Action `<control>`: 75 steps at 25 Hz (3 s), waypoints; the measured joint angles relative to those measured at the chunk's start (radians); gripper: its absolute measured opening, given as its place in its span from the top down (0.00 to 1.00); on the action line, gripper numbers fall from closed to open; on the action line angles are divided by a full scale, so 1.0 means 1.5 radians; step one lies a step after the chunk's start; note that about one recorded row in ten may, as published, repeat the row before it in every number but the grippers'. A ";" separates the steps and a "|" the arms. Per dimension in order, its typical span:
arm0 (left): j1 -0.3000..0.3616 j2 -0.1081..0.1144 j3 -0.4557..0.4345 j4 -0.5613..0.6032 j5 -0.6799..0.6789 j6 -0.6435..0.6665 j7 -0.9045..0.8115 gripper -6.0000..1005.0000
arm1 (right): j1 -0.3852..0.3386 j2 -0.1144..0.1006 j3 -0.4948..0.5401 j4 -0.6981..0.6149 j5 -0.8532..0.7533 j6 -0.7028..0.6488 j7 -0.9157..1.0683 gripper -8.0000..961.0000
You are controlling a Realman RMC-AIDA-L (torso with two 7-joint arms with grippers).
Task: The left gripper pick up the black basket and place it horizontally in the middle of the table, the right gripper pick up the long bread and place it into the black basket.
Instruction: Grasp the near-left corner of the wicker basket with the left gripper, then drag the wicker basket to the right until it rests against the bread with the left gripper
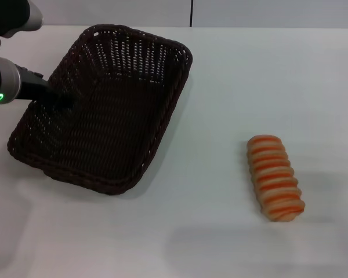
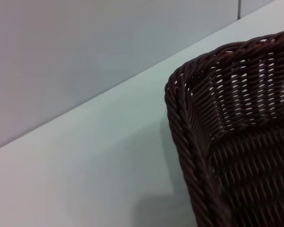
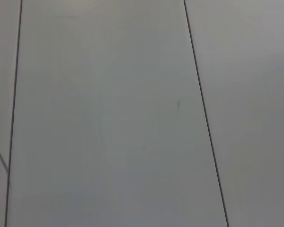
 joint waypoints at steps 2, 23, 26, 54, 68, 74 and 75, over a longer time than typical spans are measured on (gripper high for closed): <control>-0.011 0.001 0.004 0.012 0.012 -0.013 0.002 0.29 | 0.000 0.000 0.000 0.000 0.000 0.000 0.000 0.16; -0.016 0.001 0.006 -0.016 0.042 -0.062 0.031 0.65 | -0.001 0.001 0.000 0.004 -0.001 -0.001 0.000 0.16; -0.018 0.002 0.000 -0.019 0.014 -0.064 0.074 0.69 | 0.000 0.001 0.000 0.004 -0.001 -0.001 0.000 0.16; -0.254 0.009 -0.275 0.142 -0.297 -0.309 0.491 0.80 | -0.005 0.001 0.000 0.010 -0.001 -0.029 0.000 0.16; -0.327 0.038 -0.295 0.237 -0.318 -0.386 0.569 0.81 | -0.007 0.002 0.000 0.010 -0.002 -0.034 0.000 0.16; -0.349 0.047 -0.298 0.286 -0.314 -0.375 0.605 0.81 | -0.010 0.003 -0.001 0.011 -0.002 -0.034 0.000 0.16; -0.351 0.047 -0.298 0.290 -0.313 -0.373 0.605 0.81 | -0.011 0.003 -0.002 0.011 -0.002 -0.034 0.000 0.16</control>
